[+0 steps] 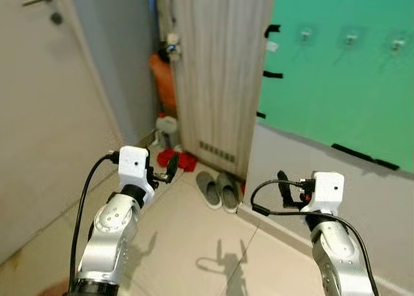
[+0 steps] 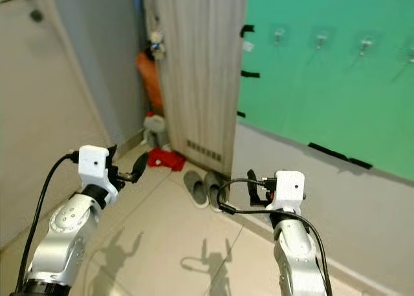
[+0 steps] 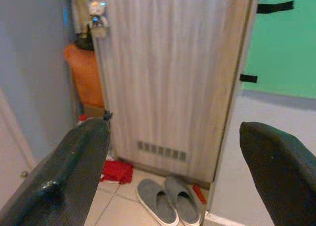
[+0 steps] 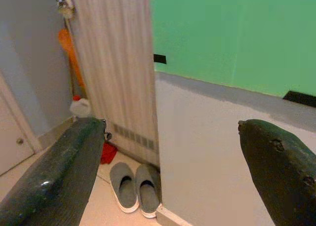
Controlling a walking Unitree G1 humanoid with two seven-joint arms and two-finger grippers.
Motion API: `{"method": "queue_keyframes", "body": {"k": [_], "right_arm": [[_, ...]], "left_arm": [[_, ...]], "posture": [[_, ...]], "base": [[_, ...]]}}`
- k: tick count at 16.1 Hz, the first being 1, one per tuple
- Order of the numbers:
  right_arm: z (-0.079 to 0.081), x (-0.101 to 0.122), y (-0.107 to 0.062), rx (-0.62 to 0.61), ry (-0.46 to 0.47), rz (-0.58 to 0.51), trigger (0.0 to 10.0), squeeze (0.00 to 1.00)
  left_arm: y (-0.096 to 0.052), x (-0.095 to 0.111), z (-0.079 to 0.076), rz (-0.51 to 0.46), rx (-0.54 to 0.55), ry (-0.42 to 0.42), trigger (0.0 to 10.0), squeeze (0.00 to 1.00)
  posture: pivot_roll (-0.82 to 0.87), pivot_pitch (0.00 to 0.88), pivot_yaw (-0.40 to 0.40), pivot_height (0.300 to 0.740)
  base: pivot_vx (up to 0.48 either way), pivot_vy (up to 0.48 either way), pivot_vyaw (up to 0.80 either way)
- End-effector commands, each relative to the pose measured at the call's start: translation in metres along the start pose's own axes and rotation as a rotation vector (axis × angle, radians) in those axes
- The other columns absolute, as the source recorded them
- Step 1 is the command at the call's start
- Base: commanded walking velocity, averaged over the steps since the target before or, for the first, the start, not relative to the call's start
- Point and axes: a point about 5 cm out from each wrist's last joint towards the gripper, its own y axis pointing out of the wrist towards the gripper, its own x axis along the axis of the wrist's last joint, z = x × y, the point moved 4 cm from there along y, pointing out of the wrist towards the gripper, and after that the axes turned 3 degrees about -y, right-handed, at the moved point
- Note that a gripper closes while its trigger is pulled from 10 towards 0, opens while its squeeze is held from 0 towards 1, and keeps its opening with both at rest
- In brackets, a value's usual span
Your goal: Hang keys on a hook
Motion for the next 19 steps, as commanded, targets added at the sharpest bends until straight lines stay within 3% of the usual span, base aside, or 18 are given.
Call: {"method": "queue_keyframes", "body": {"k": [1, 4, 7, 16, 19], "right_arm": [[0.006, 0.005, 0.001, 0.010, 0.020, -0.026, 10.0, 0.00], [0.004, 0.005, 0.001, -0.001, 0.020, -0.026, 10.0, 0.00], [0.002, 0.006, -0.001, -0.010, 0.023, -0.029, 10.0, 0.00], [-0.012, 0.011, -0.005, -0.069, 0.015, -0.055, 10.0, 0.00], [-0.010, 0.009, -0.007, -0.058, 0.015, -0.045, 10.0, 0.00]], "left_arm": [[0.000, 0.001, 0.006, -0.001, 0.006, 0.015, 10.0, 0.00], [0.002, -0.001, -0.016, 0.009, -0.091, 0.047, 10.0, 0.00], [0.004, 0.004, -0.022, -0.021, -0.114, 0.077, 10.0, 0.00], [0.011, -0.001, -0.021, -0.009, -0.104, 0.034, 10.0, 0.00], [0.010, -0.002, -0.021, -0.014, -0.110, 0.010, 10.0, 0.00]], "posture": [[-0.04, 0.000, 0.074, 0.740], [-0.05, 0.000, 0.079, 0.740], [-0.06, 0.000, 0.083, 0.740], [-0.09, 0.000, 0.092, 0.740], [-0.10, 0.000, 0.091, 0.740]], "base": [[0.000, 0.480, -0.74], [0.000, 0.160, -0.74], [0.000, -0.291, -0.74], [0.275, -0.390, -0.74], [0.331, -0.336, -0.74]]}}
